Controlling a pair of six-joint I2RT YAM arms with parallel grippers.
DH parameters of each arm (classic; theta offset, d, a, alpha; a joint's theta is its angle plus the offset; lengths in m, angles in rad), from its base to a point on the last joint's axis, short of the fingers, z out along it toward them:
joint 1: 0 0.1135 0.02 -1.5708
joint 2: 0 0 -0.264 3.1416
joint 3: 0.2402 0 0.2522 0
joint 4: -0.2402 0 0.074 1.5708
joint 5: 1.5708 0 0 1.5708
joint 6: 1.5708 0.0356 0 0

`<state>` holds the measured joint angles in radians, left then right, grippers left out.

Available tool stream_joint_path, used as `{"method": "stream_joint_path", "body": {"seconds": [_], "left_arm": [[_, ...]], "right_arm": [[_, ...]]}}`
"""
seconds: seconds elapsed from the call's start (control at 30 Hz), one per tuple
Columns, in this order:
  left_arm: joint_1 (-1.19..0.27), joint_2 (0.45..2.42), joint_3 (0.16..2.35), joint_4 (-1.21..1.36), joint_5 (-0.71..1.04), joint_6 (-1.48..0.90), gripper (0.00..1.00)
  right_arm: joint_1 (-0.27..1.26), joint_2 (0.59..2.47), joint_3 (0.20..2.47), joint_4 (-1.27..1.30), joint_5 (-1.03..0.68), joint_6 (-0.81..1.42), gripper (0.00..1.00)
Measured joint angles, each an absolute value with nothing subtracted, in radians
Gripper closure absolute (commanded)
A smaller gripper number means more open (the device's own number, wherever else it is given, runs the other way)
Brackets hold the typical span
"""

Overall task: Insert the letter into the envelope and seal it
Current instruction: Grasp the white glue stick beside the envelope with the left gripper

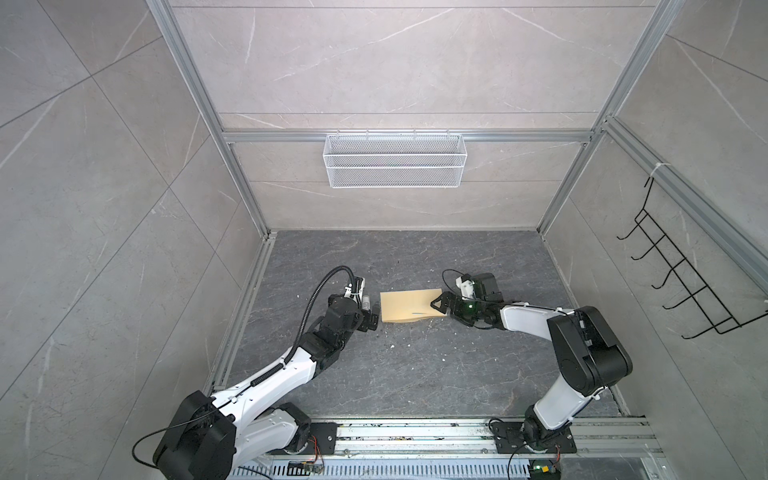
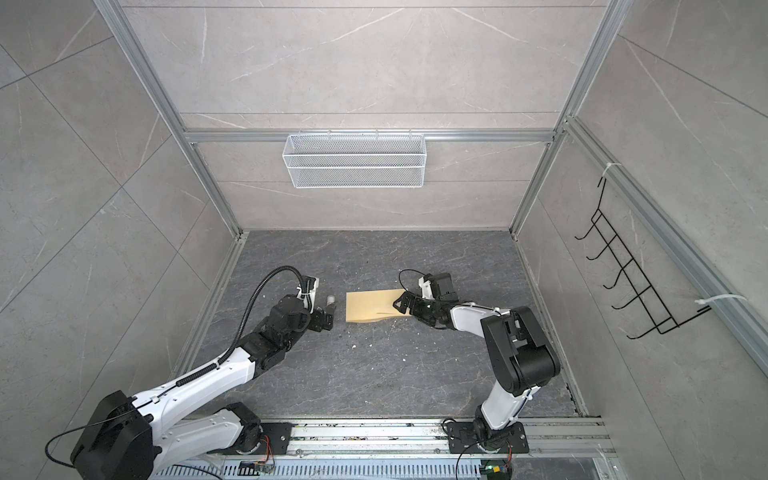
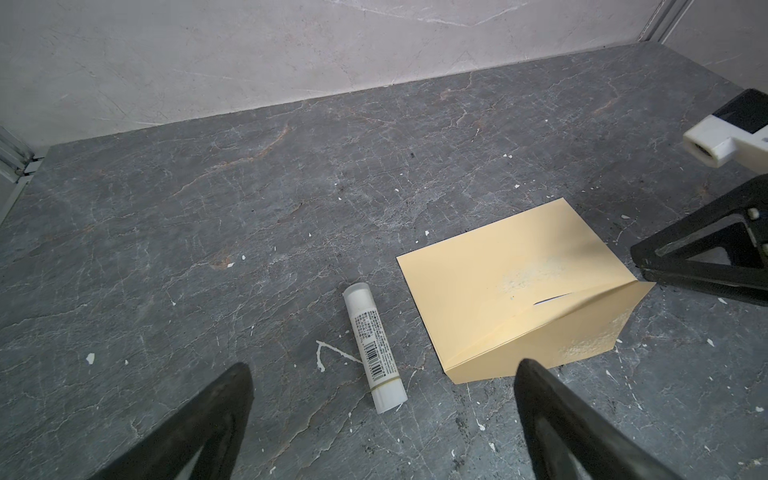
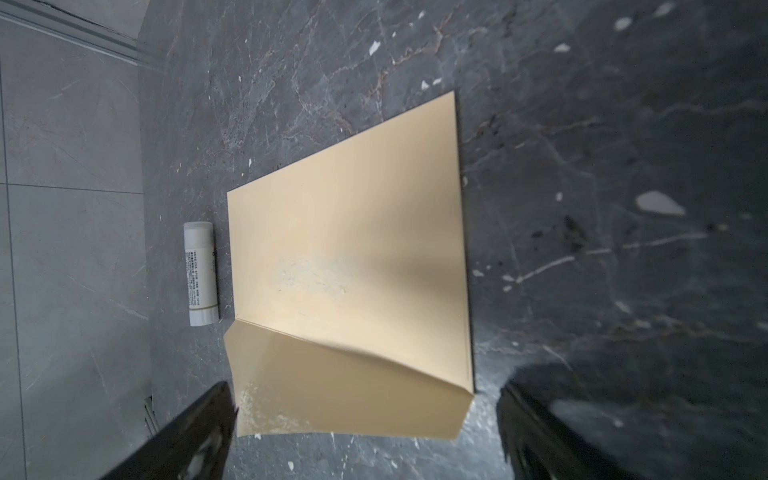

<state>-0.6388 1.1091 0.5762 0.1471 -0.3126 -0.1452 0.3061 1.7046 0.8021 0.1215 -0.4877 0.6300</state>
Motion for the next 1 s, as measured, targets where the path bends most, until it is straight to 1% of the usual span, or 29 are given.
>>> {"method": "stream_joint_path", "body": {"seconds": [0.5,0.73,0.9,1.0], "left_arm": [[-0.633,1.126,0.576,0.145,-0.312,-0.163,0.0],[-0.609,1.134,0.576,0.127,-0.313,-0.2,0.0],[-0.587,1.155,0.586,0.073,-0.312,-0.251,0.0],[-0.579,1.205,0.64,-0.009,-0.312,-0.295,0.0]], "right_arm": [[0.348,1.721,0.802,0.161,-0.499,0.637,0.01],[0.351,1.722,0.802,0.163,-0.498,0.641,0.01],[0.353,1.704,0.802,0.136,-0.474,0.635,0.01],[0.353,1.647,0.802,0.087,-0.434,0.615,0.01]]}}
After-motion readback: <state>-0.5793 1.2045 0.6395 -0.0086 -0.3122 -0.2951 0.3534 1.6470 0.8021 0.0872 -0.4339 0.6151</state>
